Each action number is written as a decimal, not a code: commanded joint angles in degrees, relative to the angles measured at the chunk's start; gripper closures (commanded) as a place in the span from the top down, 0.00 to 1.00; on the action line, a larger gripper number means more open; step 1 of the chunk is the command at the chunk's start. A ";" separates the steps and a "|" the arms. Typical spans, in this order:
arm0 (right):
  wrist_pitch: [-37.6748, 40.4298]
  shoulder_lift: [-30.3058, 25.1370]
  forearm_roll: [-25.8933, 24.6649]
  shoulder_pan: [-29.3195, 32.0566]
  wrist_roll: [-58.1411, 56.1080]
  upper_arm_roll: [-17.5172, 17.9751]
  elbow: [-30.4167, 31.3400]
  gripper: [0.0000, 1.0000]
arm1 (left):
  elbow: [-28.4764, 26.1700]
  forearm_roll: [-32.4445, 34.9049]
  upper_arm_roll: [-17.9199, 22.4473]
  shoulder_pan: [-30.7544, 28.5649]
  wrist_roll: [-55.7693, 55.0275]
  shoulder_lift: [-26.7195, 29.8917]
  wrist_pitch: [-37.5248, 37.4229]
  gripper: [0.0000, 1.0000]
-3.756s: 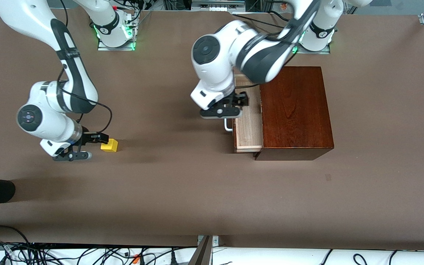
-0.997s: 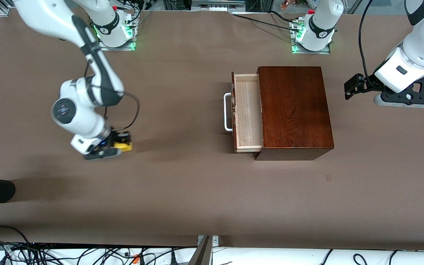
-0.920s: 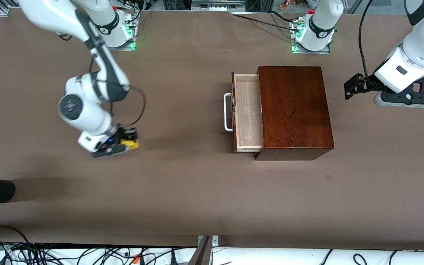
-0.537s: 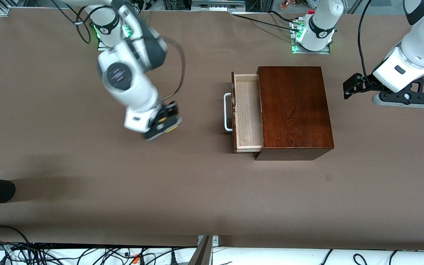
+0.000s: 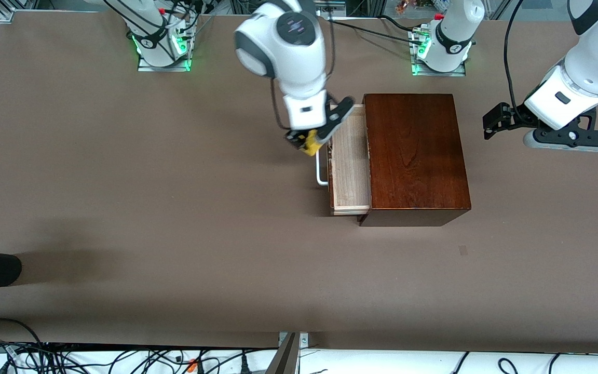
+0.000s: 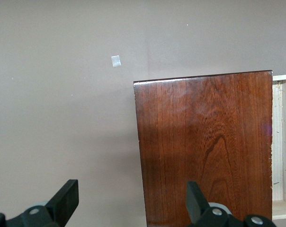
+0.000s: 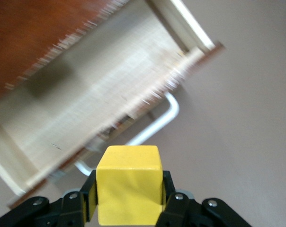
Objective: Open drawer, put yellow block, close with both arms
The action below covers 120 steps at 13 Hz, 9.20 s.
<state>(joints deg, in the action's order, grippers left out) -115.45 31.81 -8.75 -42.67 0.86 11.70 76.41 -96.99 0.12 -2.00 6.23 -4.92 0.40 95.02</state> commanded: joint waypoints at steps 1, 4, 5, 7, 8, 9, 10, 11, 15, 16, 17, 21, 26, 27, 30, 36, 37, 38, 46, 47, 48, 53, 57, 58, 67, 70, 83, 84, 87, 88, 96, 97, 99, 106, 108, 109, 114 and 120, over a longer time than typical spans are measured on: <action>2.07 4.04 -1.96 -3.46 -0.59 -0.71 -7.32 0.15 | 1.19 -0.82 -0.11 0.27 0.88 0.22 -1.50 1.00; 6.02 6.94 -4.86 -6.45 -4.17 -0.63 -12.41 0.15 | 1.10 -0.73 0.07 0.10 1.05 0.22 -1.59 1.00; 6.29 7.65 -5.39 -6.90 -7.07 -0.63 -13.12 0.15 | 1.19 -0.73 -0.02 0.10 1.05 0.22 -1.59 1.00; 5.86 8.61 -6.53 -6.99 -11.65 -0.63 -13.22 0.15 | 1.10 -0.73 -0.02 0.19 0.97 0.22 -1.59 1.00; 5.77 9.06 -6.63 -6.99 -13.76 -0.71 -13.83 0.15 | 1.19 -0.73 -0.02 0.19 0.97 0.22 -1.59 1.00; 6.20 9.41 -6.63 -6.99 -14.73 -0.72 -14.18 0.15 | 1.19 -0.73 -0.02 0.19 1.05 0.22 -1.59 1.00; 6.29 9.59 -7.24 -7.34 -14.92 -0.80 -14.36 0.15 | 1.10 -0.73 -0.02 0.19 0.97 0.22 -1.59 1.00; 6.03 9.76 -8.29 -7.52 -15.01 -0.72 -14.36 0.15 | 1.19 -0.73 -0.02 0.19 0.97 0.22 -1.59 1.00; 4.36 12.92 -8.56 -8.22 -16.50 -0.80 -17.43 0.15 | 1.10 -0.73 -0.02 0.19 0.97 0.22 -1.68 1.00; 4.18 13.45 -8.56 -8.57 -16.50 -0.80 -18.31 0.15 | 1.10 -0.73 -0.02 0.19 0.97 0.30 -1.76 1.00; 3.92 13.89 -8.56 -8.66 -16.50 -0.80 -19.01 0.15 | 1.19 -0.73 -0.02 0.19 0.97 0.31 -1.85 1.00; -0.99 15.91 -8.65 -8.92 -16.59 -0.98 -19.11 0.15 | 1.10 -0.73 -0.11 0.19 0.97 0.31 -2.29 1.00; -0.13 17.32 -10.23 -8.92 -20.54 -1.51 -18.76 0.15 | 1.10 -0.73 -0.11 0.19 0.97 0.31 -2.29 1.00; -0.12 17.41 -10.32 -8.84 -21.24 -1.51 -18.67 0.16 | 1.10 -0.73 -0.11 0.19 0.97 0.31 -2.29 1.00; -0.04 17.93 -10.41 -8.66 -25.10 -1.59 -18.41 0.17 | 1.10 -0.73 -0.11 0.27 0.97 0.31 -2.29 1.00; -0.21 18.64 -12.08 -8.31 -26.17 -1.59 -16.82 0.22 | 1.19 -0.73 -0.11 0.27 0.88 0.31 -2.38 1.00; -0.12 18.64 -12.08 -8.40 -26.08 -1.59 -16.74 0.25 | 1.19 -0.73 -0.20 0.36 0.88 0.31 -2.29 1.00; -0.04 18.64 -11.99 -8.40 -26.00 -1.59 -16.82 0.44 | 1.19 -0.73 -0.11 0.36 0.88 0.31 -2.29 1.00; 9.61 11.37 -4.36 -3.85 -25.12 -1.24 -19.55 1.00 | 1.19 -1.43 -0.02 0.36 0.35 0.22 -2.12 1.00; 11.29 8.56 -1.99 -1.39 -25.03 -1.33 -19.55 1.00 | 1.19 -0.74 -0.19 0.88 0.96 -0.30 -2.11 1.00; 11.82 6.44 -0.40 1.16 -25.29 -1.68 -19.46 1.00 | 1.19 -0.73 -1.33 1.24 0.44 -0.40 -2.20 1.00; 21.75 -3.67 7.68 19.86 -24.85 -1.95 -19.11 1.00 | 1.19 -2.23 -1.69 1.85 7.97 -2.32 -2.99 1.00; 28.95 -7.45 14.20 30.09 -20.91 -6.49 -18.93 1.00 | 3.11 -8.82 -3.44 4.22 15.79 -8.20 -2.29 0.26; 30.88 -8.94 14.38 30.45 -18.63 -7.82 -18.50 1.00 | 5.39 -8.82 -4.32 5.53 17.56 -10.74 -2.12 0.08; 19.83 -28.65 10.95 33.00 -9.21 -16.87 17.01 1.00 | 17.01 -8.82 -6.70 24.96 37.59 -27.19 14.47 0.00; 19.83 -28.64 10.78 33.00 -5.36 -17.68 19.12 1.00 | 17.01 -8.56 -6.70 26.81 47.60 -31.41 18.36 0.00; 19.21 -27.06 8.84 32.65 -3.85 -17.50 13.68 1.00 | 15.96 -0.56 -5.82 29.37 52.29 -37.84 11.18 0.00; 19.30 -27.06 9.36 32.65 -3.93 -17.59 13.68 1.00 | 16.04 0.05 -5.47 29.28 52.29 -37.75 9.33 0.00; 19.30 -27.06 9.99 32.65 -3.93 -17.59 13.68 1.00 | 16.31 0.94 -3.98 29.19 52.38 -37.66 5.46 0.00; 19.47 -27.06 10.07 32.65 -3.93 -17.59 13.68 1.00 | 16.31 1.02 -3.71 29.10 52.38 -37.58 4.49 0.00; 19.56 -27.15 10.07 32.65 -3.93 -17.59 13.68 1.00 | 16.40 1.11 -0.81 27.70 52.73 -36.96 1.23 0.00; 19.56 -27.15 10.07 32.65 -3.93 -17.59 13.68 1.00 | 16.40 1.11 -0.81 27.17 52.82 -36.96 0.70 0.00; 19.56 -27.15 10.07 32.65 -3.93 -17.59 13.68 1.00 | 16.48 1.11 -0.81 26.82 52.82 -36.87 0.35 0.00; 19.56 -27.15 10.07 32.65 -3.93 -17.59 13.68 1.00 | 22.09 -1.35 -1.60 26.82 51.68 -32.84 0.52 1.00; 19.56 -27.15 10.07 32.65 -3.93 -17.59 13.68 1.00 | 22.46 -0.82 -0.47 26.47 50.72 -30.12 0.52 1.00; 19.48 -27.15 10.07 32.65 -3.93 -17.59 13.68 1.00 | 22.63 -0.91 0.93 25.33 50.62 -28.80 0.44 1.00; 19.48 -27.15 10.07 32.65 -3.93 -17.59 13.68 1.00 | 22.90 -1.09 4.28 17.87 42.83 -22.30 -5.28 1.00; 19.56 -27.15 10.07 32.65 -3.93 -17.59 13.68 1.00 | 23.94 2.61 5.95 13.73 25.10 -18.16 -5.28 1.00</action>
<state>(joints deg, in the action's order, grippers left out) -96.26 4.51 0.45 -10.30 -3.74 -6.05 90.96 -73.76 1.48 3.51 20.77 27.71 -19.09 90.60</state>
